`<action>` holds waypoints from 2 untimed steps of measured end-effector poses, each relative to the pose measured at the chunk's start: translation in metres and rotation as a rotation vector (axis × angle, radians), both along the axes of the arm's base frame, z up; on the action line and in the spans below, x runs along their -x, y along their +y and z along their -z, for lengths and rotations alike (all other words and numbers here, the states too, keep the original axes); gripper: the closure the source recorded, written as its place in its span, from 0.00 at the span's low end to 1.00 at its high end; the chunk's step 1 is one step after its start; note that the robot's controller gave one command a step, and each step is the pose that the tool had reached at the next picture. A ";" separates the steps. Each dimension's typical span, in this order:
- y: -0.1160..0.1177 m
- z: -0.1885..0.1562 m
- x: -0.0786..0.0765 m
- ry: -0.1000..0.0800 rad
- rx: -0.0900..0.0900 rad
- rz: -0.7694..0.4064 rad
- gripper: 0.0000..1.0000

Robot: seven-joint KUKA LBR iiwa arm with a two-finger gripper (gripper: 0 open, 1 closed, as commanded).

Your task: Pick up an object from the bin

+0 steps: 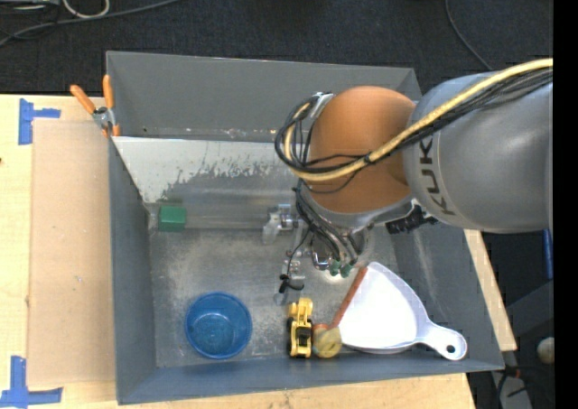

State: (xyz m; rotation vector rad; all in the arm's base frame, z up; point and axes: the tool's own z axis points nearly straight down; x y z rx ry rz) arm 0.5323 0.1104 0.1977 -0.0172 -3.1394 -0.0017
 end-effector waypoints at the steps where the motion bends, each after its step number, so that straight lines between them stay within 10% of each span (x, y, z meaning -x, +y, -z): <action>1: 0.000 0.000 0.000 0.000 0.000 0.000 0.00; 2: 0.028 -0.063 -0.021 0.001 0.000 0.019 0.00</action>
Offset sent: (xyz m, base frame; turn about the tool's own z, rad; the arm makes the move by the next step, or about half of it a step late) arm 0.0359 0.0485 0.1115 0.0420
